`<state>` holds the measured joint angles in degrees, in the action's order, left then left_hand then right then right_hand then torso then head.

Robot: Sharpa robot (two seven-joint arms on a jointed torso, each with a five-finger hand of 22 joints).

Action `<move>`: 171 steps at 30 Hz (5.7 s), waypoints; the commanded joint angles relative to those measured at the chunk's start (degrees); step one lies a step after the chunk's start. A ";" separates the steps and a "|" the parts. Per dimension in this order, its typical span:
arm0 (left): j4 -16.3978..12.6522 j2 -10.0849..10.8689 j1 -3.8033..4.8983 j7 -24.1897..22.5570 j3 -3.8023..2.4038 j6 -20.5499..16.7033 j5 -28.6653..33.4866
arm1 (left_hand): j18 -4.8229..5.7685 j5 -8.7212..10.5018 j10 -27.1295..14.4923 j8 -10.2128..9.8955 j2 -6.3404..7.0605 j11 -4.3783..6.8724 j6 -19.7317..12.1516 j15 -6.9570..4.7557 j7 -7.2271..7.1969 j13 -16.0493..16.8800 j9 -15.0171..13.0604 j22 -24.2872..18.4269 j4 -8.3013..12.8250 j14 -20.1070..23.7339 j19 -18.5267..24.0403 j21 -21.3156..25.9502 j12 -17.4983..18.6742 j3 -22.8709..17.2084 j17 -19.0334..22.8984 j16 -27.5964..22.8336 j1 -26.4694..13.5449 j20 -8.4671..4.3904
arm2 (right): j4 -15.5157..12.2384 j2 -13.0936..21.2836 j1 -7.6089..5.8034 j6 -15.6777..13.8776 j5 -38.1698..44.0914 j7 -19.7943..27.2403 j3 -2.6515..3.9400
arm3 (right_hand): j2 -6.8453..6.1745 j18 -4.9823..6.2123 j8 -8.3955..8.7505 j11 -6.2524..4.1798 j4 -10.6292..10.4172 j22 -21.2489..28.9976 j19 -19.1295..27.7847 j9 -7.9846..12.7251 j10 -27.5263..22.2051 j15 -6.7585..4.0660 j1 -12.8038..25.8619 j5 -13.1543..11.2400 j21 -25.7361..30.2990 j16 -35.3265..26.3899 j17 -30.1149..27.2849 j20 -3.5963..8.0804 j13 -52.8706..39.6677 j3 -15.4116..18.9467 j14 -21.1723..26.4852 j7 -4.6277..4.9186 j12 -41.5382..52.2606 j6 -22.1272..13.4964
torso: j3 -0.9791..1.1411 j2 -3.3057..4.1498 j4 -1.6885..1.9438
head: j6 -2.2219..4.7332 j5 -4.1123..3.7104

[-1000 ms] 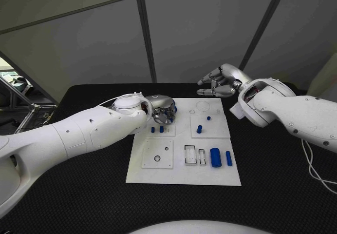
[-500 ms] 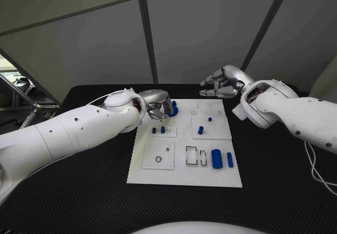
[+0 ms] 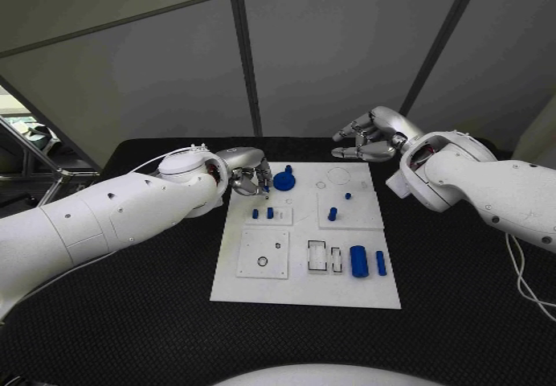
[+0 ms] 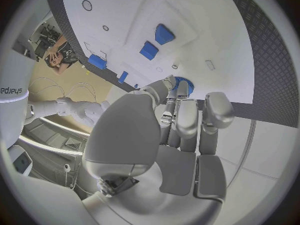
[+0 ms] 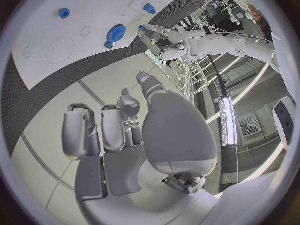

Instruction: Assemble the parts on the task board

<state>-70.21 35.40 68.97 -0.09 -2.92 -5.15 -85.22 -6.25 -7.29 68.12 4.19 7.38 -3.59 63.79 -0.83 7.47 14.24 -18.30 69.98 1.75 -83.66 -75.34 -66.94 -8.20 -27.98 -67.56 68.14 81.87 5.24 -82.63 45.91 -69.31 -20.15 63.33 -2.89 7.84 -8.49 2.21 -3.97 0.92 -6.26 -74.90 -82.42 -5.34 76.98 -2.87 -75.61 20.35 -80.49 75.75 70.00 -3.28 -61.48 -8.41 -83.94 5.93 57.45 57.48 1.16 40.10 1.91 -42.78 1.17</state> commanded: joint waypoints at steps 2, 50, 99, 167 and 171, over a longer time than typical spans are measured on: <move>0.25 -0.14 -0.18 0.98 -0.04 2.57 0.57 | 0.28 -0.06 0.60 0.26 0.13 0.00 0.51 -0.11 -0.03 -0.13 0.01 0.01 0.02 -0.62 -0.35 -0.09 0.12 0.24 0.14 0.28 -0.71 0.00 | -0.11 -0.03 -0.11 0.15 0.16 0.55 0.04 | -0.06 1.06 0.20 0.08 -0.01 -1.60 0.02 -0.02 0.19 -0.28 0.51 0.37 0.07 -0.03 0.07 0.02 -0.07 -0.25 -1.77 0.04 0.33 0.21 | -0.01 0.00 -0.08 | -0.10 0.04; 1.58 -1.14 -1.18 2.74 0.01 5.15 0.58 | 0.11 1.46 -1.87 -0.79 2.38 -1.03 -6.10 0.75 0.76 -2.57 3.49 -0.23 -0.60 -0.20 0.38 0.73 2.54 0.27 2.01 -0.20 -3.13 0.76 | 0.06 -0.06 -0.11 0.27 0.16 0.40 0.04 | -0.03 1.08 0.20 0.08 0.02 -1.53 0.04 -0.03 0.16 -0.28 0.58 0.39 0.12 -0.10 0.01 0.03 0.01 -0.32 -1.76 0.04 0.27 0.24 | 0.04 -0.03 -0.02 | -0.40 -0.12; -12.79 15.58 -2.83 -20.91 -2.76 -5.29 65.90 | -4.21 2.90 -3.05 1.18 1.33 -2.00 -5.06 1.66 1.84 -6.23 9.37 -22.08 -2.90 12.90 14.49 30.78 -0.13 2.68 31.35 -29.06 -1.93 1.59 | 0.07 -0.06 2.54 10.85 34.93 -10.09 -4.15 | -4.05 1.35 0.43 3.17 7.02 -0.55 0.16 -0.47 -11.03 1.98 0.71 -2.93 1.36 -5.87 -7.20 -1.93 48.54 -13.88 -1.05 1.46 -51.71 6.50 | -0.09 0.01 -0.01 | 1.88 -4.59; -12.28 15.26 -3.64 -21.18 -2.76 -3.77 70.51 | -4.19 0.52 -2.96 0.80 0.90 -2.15 -4.64 1.76 2.13 -5.52 8.78 -22.89 -2.55 12.82 14.20 32.09 -0.20 2.84 32.41 -30.52 -2.07 1.61 | -13.28 1.01 3.82 2.35 32.56 -9.06 -2.74 | 1.41 -0.63 -0.30 1.75 11.97 -9.02 -4.33 -1.37 -3.82 0.79 0.83 -5.92 -5.05 -5.18 -8.74 -0.90 53.48 -20.90 -1.40 0.28 -53.60 11.21 | -0.17 -0.09 0.11 | 1.23 -2.59; -11.99 14.60 -3.63 -21.10 -2.76 -3.64 70.59 | -4.19 0.66 -2.96 0.78 0.89 -2.14 -4.64 1.77 2.12 -5.48 8.75 -22.92 -2.59 12.79 14.18 32.15 -0.21 2.89 32.44 -30.56 -2.15 1.62 | -13.79 -1.43 3.87 3.06 32.25 -8.35 -2.89 | 1.42 -0.63 -0.29 1.75 11.96 -9.02 -4.33 -1.37 -3.82 0.79 0.86 -5.91 -5.05 -5.15 -8.71 -0.90 53.50 -20.91 -1.40 0.28 -53.61 11.21 | -0.18 -0.02 0.15 | 1.00 -1.39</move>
<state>-82.24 50.21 65.26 -20.80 -5.61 -9.57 -15.39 -11.99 -6.63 65.04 5.19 8.35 -5.65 58.87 0.92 9.51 8.70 -9.47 47.12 -0.86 -70.86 -61.31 -34.97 -8.21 -25.23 -35.20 37.94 80.15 6.77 -96.14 44.87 -65.39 -16.77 96.60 -12.61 4.98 -7.00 2.18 -4.20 2.65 5.49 -74.91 -83.85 -6.61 72.60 -1.75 -75.43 14.60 -85.19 70.22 61.31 -4.49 -8.07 -29.30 -84.04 6.21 4.10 68.41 1.02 40.03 1.97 -41.62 -0.86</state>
